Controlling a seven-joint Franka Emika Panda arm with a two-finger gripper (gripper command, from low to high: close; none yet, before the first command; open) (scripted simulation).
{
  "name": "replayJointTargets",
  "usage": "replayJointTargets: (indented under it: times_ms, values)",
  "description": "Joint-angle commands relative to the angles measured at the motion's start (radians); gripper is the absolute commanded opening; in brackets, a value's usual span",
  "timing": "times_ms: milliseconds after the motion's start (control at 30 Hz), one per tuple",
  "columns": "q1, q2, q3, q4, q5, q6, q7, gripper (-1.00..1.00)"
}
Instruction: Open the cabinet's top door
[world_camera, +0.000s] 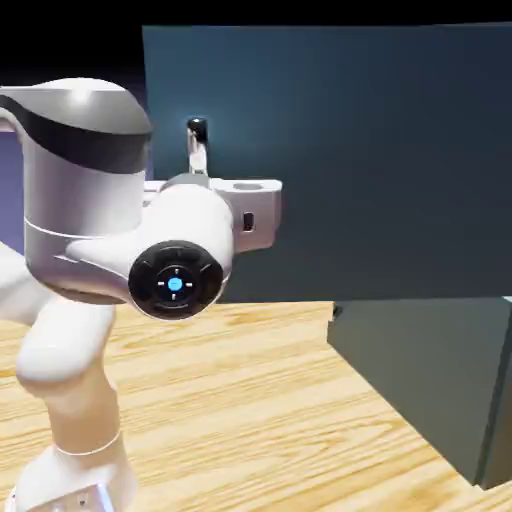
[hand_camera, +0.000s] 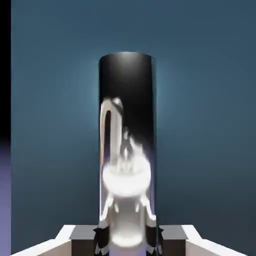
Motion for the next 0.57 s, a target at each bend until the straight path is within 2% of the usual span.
replayJointTargets:
  times_ms: [0,267,533]
  values:
    - [0.036,0.024,-0.036,0.036,-0.012,-0.027,-0.009,-1.0]
    - [0.326,0.148,-0.308,0.276,-0.076,-0.196,-0.054,-1.0]
    - [0.616,0.14,-0.538,0.464,-0.12,-0.286,-0.03,-1.0]
